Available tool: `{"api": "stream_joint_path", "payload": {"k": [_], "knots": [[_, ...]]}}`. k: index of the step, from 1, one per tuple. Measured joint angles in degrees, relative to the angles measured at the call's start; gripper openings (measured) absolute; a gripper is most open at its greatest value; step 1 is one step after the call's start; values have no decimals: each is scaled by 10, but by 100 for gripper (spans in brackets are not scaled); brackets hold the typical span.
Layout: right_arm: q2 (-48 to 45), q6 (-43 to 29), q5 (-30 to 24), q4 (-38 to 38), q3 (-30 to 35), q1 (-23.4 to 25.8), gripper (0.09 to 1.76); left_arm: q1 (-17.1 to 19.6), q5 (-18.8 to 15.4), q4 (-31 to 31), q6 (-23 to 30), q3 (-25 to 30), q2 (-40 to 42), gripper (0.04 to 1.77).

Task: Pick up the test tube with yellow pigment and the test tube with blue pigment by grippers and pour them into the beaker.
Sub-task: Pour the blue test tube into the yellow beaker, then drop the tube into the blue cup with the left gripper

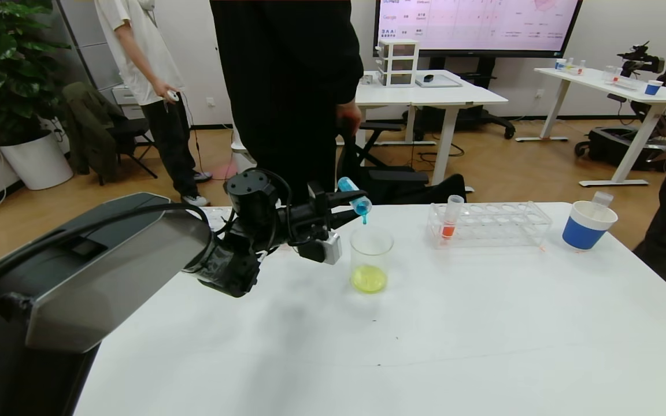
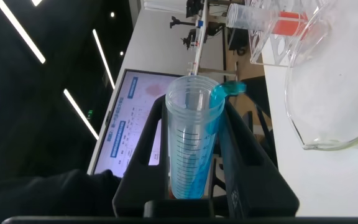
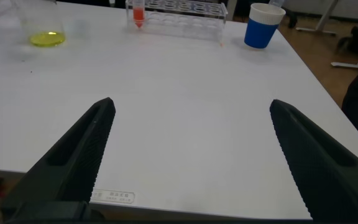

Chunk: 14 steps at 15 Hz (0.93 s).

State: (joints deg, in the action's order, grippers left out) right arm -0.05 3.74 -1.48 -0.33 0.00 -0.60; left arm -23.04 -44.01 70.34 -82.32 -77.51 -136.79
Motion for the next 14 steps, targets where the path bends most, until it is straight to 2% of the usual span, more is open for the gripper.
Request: {"api": "stream_joint_path", "payload": {"k": [12, 14], "knots": [[0, 0, 0, 0, 0, 0, 174, 0, 2, -16, -72, 5, -1, 51], [0, 0, 0, 0, 0, 0, 174, 0, 17, -17, -90, 8, -1, 51]]}}
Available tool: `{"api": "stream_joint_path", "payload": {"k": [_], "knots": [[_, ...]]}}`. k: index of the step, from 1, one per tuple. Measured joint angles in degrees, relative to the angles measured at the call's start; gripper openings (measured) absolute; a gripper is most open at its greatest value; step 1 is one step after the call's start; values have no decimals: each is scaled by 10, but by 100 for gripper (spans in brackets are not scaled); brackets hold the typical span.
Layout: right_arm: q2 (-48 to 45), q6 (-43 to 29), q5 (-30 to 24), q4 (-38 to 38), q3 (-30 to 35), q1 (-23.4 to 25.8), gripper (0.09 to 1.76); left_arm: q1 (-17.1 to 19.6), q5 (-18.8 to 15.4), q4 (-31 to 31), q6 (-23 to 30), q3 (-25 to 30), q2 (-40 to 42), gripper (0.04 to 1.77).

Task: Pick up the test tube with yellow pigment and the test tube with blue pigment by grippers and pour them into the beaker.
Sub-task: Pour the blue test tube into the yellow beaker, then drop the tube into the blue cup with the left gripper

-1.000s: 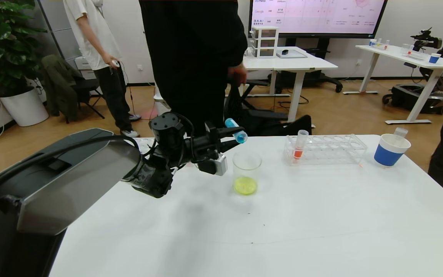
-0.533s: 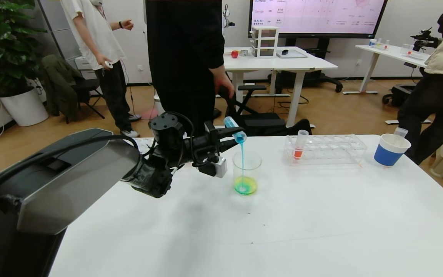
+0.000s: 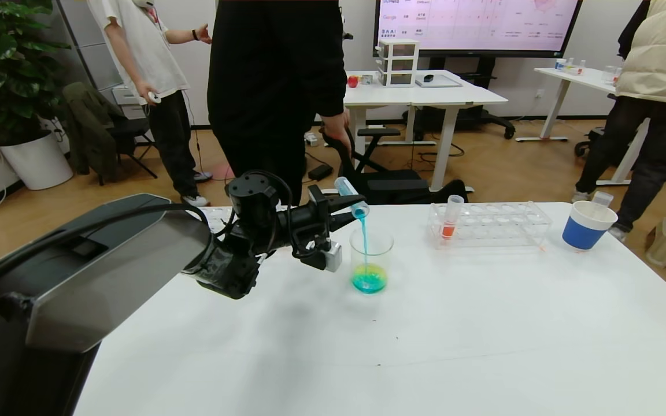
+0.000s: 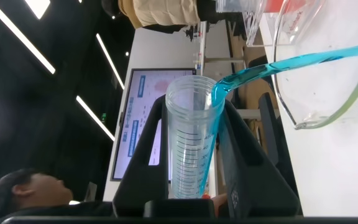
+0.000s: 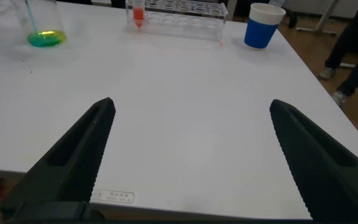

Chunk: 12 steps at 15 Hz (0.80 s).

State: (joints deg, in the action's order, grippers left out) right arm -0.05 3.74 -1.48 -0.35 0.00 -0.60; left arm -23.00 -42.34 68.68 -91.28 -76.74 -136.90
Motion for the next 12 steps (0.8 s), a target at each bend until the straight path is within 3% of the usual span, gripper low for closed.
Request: {"api": "stream_joint_path", "payload": {"k": [12], "knots": [[0, 0, 0, 0, 0, 0, 174, -4, 5, 0, -104, 1, 2, 51]]}}
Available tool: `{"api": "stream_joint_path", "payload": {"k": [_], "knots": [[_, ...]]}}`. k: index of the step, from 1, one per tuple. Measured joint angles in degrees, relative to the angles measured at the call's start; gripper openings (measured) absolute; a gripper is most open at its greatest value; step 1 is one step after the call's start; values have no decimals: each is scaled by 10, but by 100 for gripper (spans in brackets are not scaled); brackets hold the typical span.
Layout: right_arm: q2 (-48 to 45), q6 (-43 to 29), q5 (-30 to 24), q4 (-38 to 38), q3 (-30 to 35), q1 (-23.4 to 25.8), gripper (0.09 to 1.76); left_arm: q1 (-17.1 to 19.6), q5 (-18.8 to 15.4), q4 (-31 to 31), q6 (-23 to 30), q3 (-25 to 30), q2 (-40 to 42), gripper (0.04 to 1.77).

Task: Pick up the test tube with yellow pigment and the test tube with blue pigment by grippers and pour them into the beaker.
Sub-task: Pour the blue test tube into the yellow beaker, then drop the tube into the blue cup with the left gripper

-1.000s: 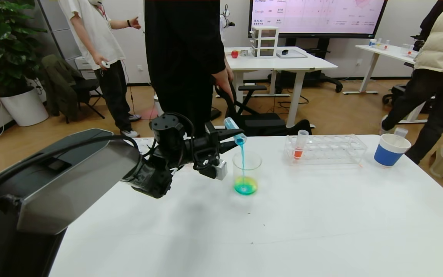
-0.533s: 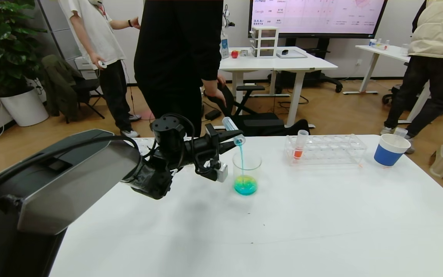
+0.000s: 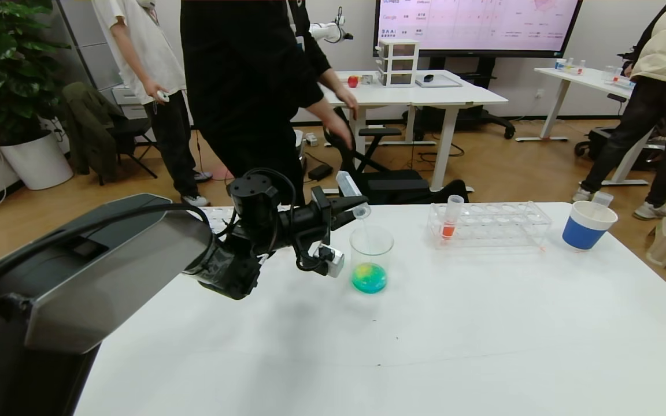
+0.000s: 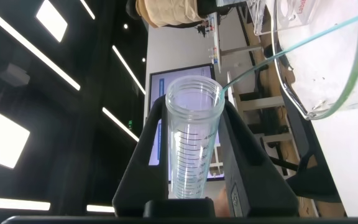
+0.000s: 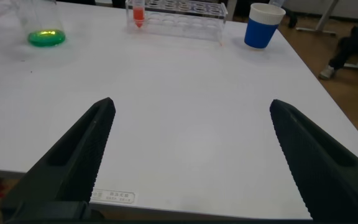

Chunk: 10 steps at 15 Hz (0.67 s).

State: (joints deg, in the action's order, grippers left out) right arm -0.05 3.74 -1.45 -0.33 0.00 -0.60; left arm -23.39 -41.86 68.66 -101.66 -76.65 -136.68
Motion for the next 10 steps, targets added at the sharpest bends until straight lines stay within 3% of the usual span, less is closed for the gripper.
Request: {"api": "stream_joint_path", "payload": {"k": [3, 6, 8, 10], "knots": [[0, 0, 0, 0, 0, 0, 174, -1, 0, 0, -21, 0, 0, 51], [0, 0, 0, 0, 0, 0, 174, -1, 1, 0, -1, 0, 2, 51], [0, 0, 0, 0, 0, 0, 174, -2, 10, 5, 76, 0, 6, 51], [0, 0, 0, 0, 0, 0, 174, -3, 60, 23, 206, 5, 13, 51]]}}
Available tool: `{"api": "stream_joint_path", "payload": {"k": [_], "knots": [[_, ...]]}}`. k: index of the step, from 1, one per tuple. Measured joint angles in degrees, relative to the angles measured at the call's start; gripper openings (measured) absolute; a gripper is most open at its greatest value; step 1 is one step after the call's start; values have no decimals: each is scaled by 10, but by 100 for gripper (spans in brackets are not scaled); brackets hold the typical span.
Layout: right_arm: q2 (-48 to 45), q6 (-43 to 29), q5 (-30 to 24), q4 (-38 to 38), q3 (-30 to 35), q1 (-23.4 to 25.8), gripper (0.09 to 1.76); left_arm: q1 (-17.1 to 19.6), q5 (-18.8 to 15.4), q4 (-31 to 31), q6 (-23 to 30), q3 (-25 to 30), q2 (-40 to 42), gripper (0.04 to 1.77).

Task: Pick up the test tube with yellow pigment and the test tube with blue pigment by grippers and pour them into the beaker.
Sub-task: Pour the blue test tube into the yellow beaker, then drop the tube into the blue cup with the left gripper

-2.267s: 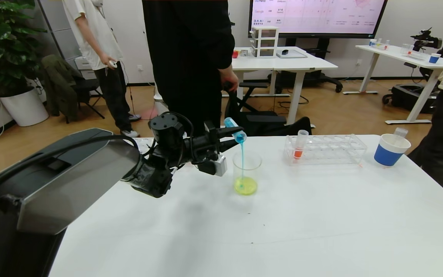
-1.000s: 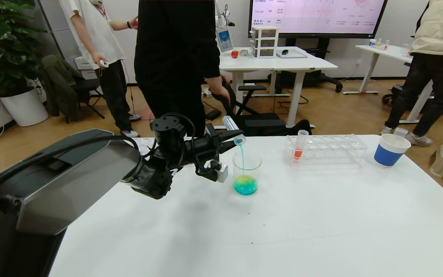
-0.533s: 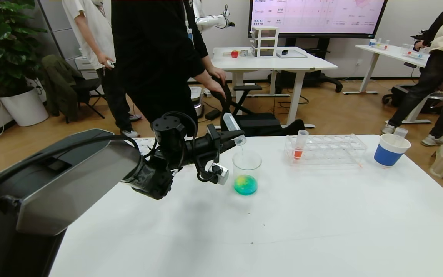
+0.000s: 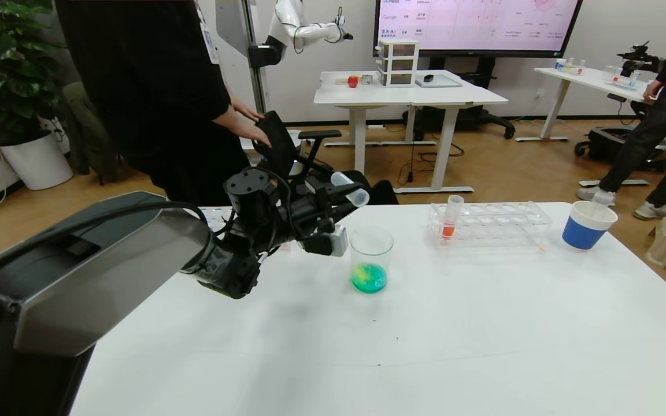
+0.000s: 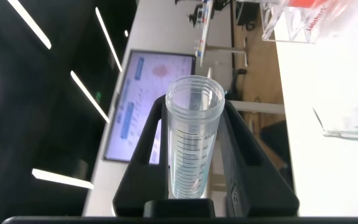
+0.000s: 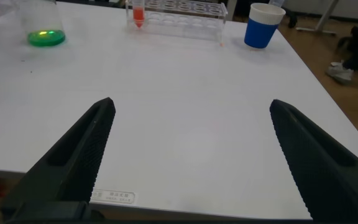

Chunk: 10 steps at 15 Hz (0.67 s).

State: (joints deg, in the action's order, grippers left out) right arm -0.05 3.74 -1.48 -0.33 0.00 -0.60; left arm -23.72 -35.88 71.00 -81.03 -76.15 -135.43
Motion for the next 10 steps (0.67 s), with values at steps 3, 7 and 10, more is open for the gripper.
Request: {"api": "stream_joint_path", "payload": {"k": [3, 7, 10], "knots": [[0, 0, 0, 0, 0, 0, 174, -19, 231, 77, 230, 39, 19, 51], [0, 0, 0, 0, 0, 0, 174, -63, 511, 94, 469, 74, 52, 51], [0, 0, 0, 0, 0, 0, 174, -83, 640, 16, 626, 73, 76, 51]]}}
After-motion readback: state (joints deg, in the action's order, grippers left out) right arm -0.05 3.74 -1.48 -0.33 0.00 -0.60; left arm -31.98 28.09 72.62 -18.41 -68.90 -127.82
